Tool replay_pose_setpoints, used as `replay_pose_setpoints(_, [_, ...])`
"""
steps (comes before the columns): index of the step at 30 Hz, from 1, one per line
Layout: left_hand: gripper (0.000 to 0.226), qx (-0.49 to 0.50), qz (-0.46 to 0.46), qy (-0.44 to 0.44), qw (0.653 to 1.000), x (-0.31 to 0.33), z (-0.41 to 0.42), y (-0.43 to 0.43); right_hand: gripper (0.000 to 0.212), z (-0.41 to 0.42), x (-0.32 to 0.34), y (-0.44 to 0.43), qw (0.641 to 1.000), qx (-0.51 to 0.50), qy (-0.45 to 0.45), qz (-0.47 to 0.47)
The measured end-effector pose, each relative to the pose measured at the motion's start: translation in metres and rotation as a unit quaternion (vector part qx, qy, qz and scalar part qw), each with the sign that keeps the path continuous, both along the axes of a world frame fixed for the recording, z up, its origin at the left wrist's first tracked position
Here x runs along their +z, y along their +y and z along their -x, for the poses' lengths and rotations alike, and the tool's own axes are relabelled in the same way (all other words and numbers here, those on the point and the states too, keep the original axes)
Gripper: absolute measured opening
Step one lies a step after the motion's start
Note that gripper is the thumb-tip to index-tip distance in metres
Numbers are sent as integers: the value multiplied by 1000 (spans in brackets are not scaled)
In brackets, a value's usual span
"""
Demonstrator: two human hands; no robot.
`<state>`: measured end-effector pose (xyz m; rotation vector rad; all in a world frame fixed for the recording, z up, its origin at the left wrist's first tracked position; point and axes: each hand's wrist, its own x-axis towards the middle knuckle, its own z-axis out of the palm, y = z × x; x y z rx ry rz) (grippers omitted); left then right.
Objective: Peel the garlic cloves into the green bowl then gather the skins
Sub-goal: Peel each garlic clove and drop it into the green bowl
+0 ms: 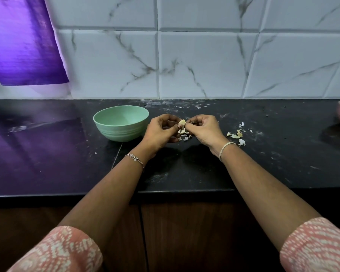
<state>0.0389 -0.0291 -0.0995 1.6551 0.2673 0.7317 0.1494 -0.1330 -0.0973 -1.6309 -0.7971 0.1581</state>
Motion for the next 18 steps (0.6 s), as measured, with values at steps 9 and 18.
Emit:
replay_pose_setpoints(9, [8, -14, 44, -7, 999, 1, 2, -2, 14, 1, 5, -5, 1000, -2, 15, -5])
replay_pose_setpoints(18, [11, -27, 33, -4, 999, 2, 3, -2, 7, 3, 2, -4, 996, 84, 27, -19])
